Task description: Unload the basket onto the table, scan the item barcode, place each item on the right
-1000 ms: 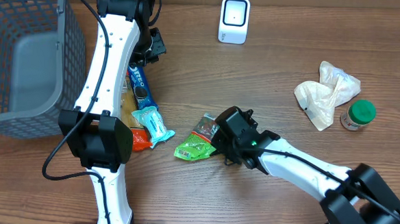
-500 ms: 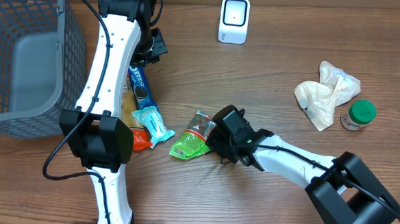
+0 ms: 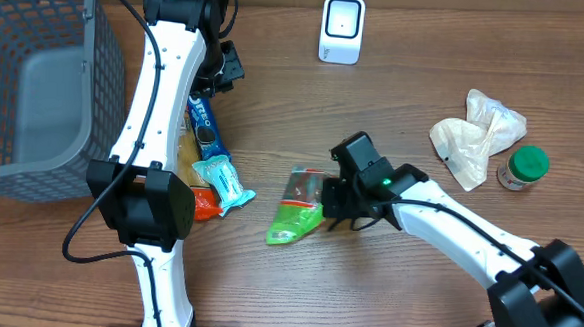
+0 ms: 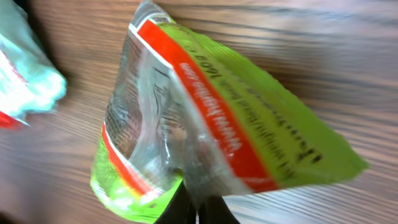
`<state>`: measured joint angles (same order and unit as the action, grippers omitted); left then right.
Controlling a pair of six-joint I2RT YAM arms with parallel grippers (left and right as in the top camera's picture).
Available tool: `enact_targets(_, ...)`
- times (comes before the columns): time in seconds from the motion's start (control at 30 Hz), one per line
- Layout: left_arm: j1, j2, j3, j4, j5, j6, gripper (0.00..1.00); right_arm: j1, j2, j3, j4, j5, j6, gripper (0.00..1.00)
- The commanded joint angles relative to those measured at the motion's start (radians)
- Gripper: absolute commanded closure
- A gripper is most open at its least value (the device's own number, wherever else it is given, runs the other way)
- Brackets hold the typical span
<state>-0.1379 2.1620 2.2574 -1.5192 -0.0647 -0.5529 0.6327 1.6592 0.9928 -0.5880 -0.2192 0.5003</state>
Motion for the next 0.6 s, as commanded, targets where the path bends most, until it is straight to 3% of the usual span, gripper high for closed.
enact_targets(0.0,-0.008,0.009,-0.006,0.001,-0.005,-0.020,0.88,-0.024,-0.021,0.014,-0.043,0.134,-0.256,0.96)
enact_targets(0.13,-0.008,0.009,-0.006,0.002,-0.005,-0.020,0.89,-0.036,-0.019,-0.033,-0.028,0.293,-0.336,0.96)
enact_targets(0.27,-0.008,0.009,-0.006,0.002,-0.005,-0.020,0.89,-0.056,-0.018,-0.057,0.016,0.319,-0.370,0.96)
enact_targets(0.3,-0.008,0.009,-0.006,0.002,-0.006,-0.020,0.89,-0.064,-0.018,-0.056,0.021,0.314,-0.370,0.91)
enact_targets(0.37,-0.008,0.009,-0.006,0.005,-0.006,-0.020,0.89,-0.086,-0.018,-0.051,0.027,0.291,-0.336,0.66)
enact_targets(0.47,-0.008,0.009,-0.006,0.005,-0.006,-0.020,0.89,-0.139,-0.019,-0.023,-0.005,0.177,-0.285,0.48)
enact_targets(0.57,-0.008,0.009,-0.006,0.006,-0.006,-0.020,0.89,-0.213,-0.019,0.015,-0.070,0.001,-0.287,0.37)
